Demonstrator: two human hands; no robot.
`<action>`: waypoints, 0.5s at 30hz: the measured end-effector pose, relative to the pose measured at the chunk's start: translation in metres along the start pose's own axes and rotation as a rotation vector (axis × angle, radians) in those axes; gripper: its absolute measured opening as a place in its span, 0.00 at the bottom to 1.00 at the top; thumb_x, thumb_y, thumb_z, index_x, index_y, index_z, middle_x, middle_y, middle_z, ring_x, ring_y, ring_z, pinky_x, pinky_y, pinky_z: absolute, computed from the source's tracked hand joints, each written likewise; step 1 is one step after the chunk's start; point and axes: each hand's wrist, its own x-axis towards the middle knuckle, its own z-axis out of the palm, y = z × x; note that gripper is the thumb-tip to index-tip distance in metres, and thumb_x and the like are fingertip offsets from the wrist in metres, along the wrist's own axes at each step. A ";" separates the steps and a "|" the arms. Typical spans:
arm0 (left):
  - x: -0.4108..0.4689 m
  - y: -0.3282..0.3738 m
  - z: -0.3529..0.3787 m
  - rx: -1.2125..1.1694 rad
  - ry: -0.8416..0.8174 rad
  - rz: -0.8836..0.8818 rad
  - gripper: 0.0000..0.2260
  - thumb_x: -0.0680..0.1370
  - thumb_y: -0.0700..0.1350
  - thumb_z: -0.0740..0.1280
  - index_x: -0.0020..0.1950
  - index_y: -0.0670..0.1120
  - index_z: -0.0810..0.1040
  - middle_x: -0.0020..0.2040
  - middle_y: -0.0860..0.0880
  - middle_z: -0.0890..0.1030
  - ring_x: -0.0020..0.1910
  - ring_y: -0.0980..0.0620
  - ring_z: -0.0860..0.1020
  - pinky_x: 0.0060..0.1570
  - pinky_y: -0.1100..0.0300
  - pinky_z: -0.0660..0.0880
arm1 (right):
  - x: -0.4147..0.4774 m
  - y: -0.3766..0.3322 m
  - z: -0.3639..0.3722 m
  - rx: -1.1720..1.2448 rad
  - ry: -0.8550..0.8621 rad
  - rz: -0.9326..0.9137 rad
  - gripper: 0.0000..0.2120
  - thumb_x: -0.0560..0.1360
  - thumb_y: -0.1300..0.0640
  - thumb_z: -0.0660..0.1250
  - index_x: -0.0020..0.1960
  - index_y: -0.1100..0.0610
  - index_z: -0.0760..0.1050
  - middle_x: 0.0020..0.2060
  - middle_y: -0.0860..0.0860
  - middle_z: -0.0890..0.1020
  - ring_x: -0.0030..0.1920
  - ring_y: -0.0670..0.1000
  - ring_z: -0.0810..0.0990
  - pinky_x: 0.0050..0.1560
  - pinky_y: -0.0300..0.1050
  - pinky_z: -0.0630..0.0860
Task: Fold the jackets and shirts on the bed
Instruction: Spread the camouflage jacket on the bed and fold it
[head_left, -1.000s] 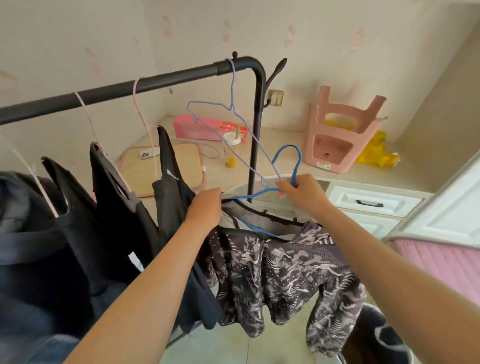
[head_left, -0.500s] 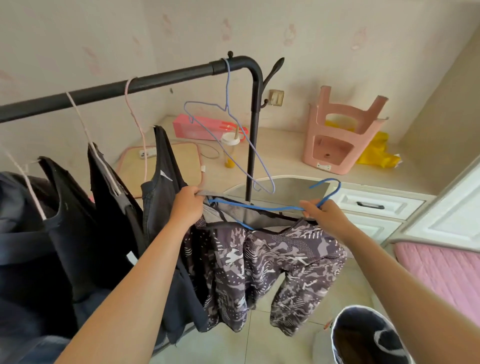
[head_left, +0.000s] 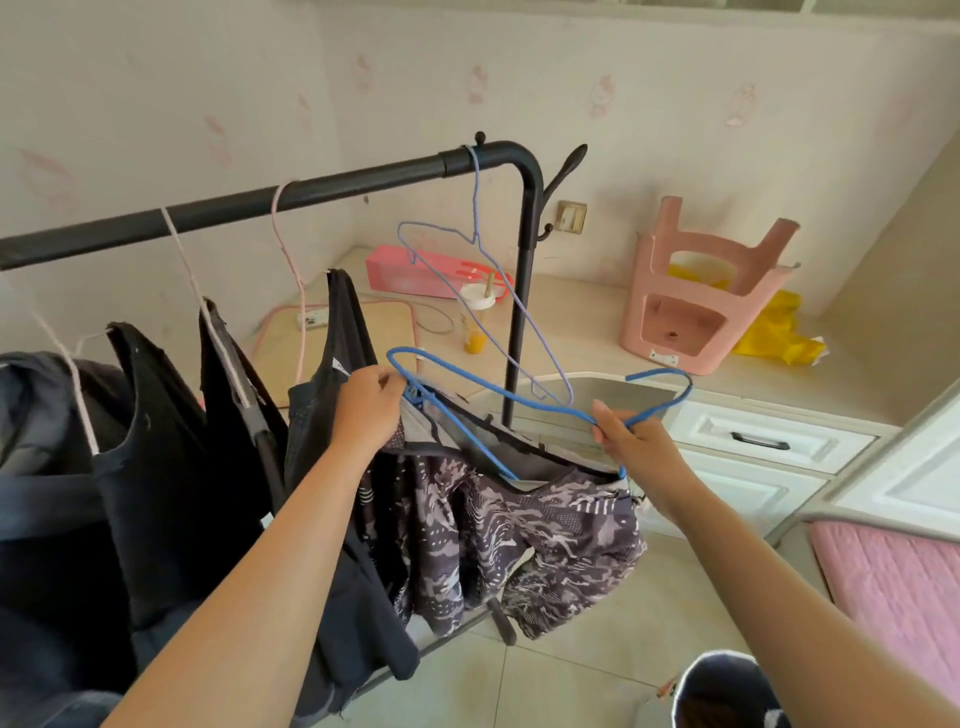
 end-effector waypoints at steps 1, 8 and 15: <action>0.001 -0.001 -0.002 -0.046 0.020 -0.024 0.14 0.82 0.41 0.58 0.36 0.44 0.73 0.32 0.46 0.71 0.31 0.49 0.68 0.32 0.55 0.61 | 0.001 -0.003 0.002 0.005 -0.018 -0.016 0.21 0.81 0.47 0.58 0.33 0.57 0.68 0.30 0.55 0.60 0.31 0.51 0.58 0.33 0.41 0.57; 0.012 -0.023 -0.008 -0.337 0.089 -0.176 0.10 0.80 0.39 0.61 0.40 0.42 0.77 0.38 0.43 0.74 0.39 0.49 0.73 0.42 0.55 0.68 | 0.012 -0.032 0.005 0.141 -0.072 -0.145 0.21 0.83 0.49 0.55 0.37 0.62 0.63 0.30 0.50 0.58 0.31 0.48 0.56 0.32 0.37 0.57; -0.009 -0.014 0.006 -0.235 0.052 -0.107 0.11 0.80 0.40 0.61 0.42 0.41 0.80 0.38 0.42 0.78 0.38 0.47 0.76 0.42 0.54 0.71 | 0.044 -0.066 0.041 0.002 -0.155 -0.051 0.13 0.81 0.59 0.59 0.39 0.56 0.73 0.26 0.48 0.66 0.25 0.45 0.64 0.31 0.38 0.63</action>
